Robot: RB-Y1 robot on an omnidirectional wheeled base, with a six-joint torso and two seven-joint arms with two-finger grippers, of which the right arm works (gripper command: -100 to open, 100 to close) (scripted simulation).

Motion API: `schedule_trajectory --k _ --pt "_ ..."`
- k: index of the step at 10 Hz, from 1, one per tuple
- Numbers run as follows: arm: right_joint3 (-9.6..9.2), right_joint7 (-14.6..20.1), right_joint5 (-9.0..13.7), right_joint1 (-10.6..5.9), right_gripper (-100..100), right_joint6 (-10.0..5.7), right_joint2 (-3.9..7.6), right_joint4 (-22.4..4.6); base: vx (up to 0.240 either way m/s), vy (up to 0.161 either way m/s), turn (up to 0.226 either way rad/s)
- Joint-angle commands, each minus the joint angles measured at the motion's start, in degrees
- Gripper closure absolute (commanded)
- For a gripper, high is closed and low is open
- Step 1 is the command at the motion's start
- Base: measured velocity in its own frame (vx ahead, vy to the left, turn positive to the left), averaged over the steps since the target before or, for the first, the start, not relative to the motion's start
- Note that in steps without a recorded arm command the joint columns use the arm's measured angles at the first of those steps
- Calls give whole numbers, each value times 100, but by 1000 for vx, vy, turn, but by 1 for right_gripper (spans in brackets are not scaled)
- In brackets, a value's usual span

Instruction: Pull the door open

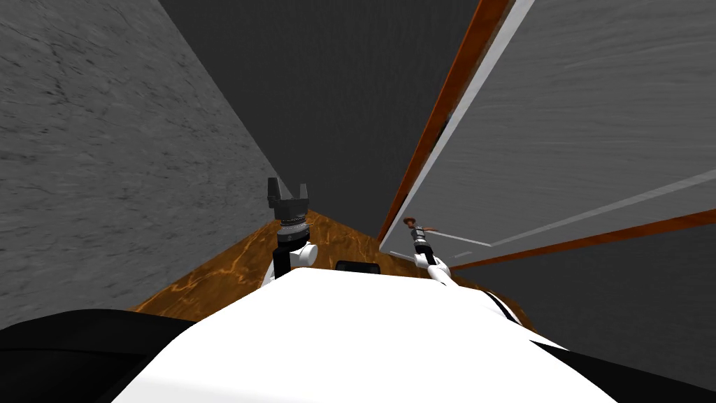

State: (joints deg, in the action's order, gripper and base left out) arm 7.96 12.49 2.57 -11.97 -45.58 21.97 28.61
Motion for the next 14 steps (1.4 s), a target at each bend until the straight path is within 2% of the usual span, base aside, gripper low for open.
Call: schedule_trajectory --k 1,2,3,10,11,12,14 --pt "-99 125 -62 21 100 -44 64 26 -224 -51 108" --pt "-150 185 -92 32 100 -62 88 34 -218 -55 97" --pt "-118 146 -70 14 100 -42 67 11 -94 -22 31" --pt "-686 765 -434 218 100 -417 314 165 -254 -77 83" --pt "-642 715 -404 213 100 -359 285 177 -115 -40 20" --pt "-761 880 -482 336 100 -546 375 181 -186 -53 119" --pt "-839 999 -537 419 100 -691 463 202 -215 -100 114"
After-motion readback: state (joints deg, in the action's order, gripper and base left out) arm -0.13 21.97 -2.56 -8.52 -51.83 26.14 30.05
